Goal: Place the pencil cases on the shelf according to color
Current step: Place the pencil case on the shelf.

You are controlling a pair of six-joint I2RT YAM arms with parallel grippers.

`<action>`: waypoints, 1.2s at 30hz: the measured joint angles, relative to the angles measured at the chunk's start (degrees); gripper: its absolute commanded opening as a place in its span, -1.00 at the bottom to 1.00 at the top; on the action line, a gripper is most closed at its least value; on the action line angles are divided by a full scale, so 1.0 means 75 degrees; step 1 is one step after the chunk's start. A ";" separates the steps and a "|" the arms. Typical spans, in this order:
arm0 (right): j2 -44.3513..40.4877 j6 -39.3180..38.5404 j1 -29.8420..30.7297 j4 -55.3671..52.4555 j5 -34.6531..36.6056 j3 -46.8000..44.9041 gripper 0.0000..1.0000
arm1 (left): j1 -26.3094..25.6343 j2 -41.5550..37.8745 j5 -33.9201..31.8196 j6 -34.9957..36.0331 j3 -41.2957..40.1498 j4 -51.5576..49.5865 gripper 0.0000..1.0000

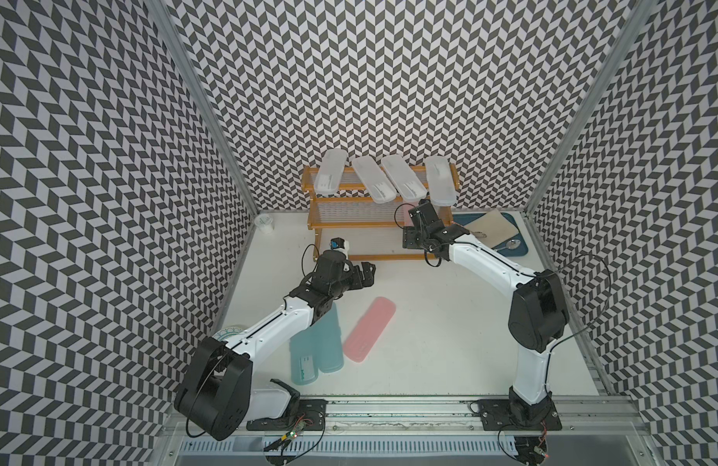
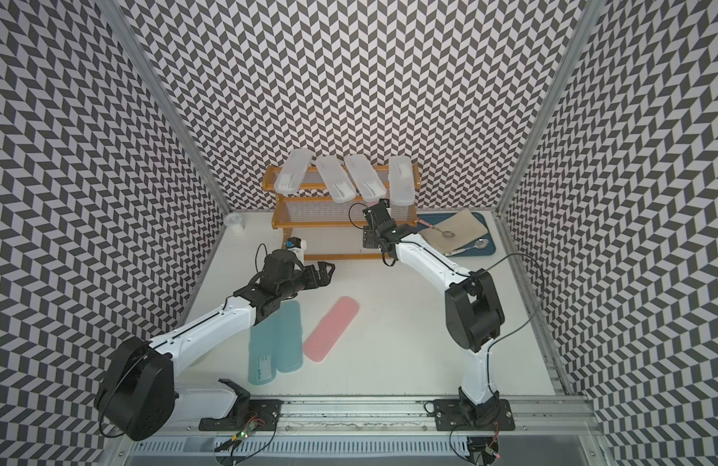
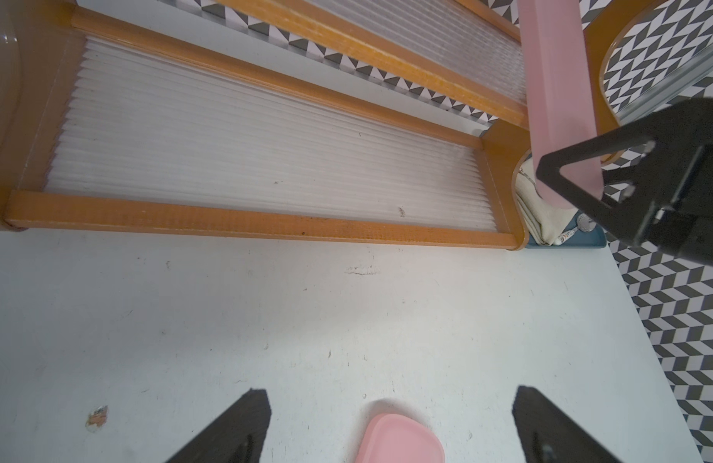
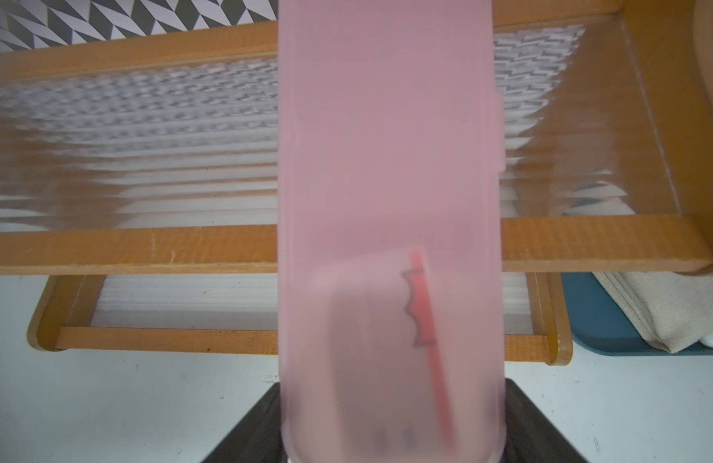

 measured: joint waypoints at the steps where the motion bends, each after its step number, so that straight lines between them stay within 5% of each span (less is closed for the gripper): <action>1: 0.0052 0.0003 0.0000 -0.0023 0.0009 0.0079 0.54 | 0.0000 0.0003 0.0044 0.0003 0.0012 0.0035 0.99; 5: 0.0181 0.0032 0.0000 -0.0064 0.0006 0.0291 0.72 | 0.0000 0.0012 0.0187 0.0006 0.0017 0.0052 0.99; 22: 0.0026 0.0341 0.0000 -0.0376 -0.0335 0.0259 0.95 | 0.0000 0.0079 0.0495 0.0003 0.0017 0.0047 1.00; 36: -0.2052 0.0641 0.0000 0.0344 -0.0851 -0.2267 0.91 | 0.0000 0.0175 0.0539 0.0119 0.0020 -0.0221 1.00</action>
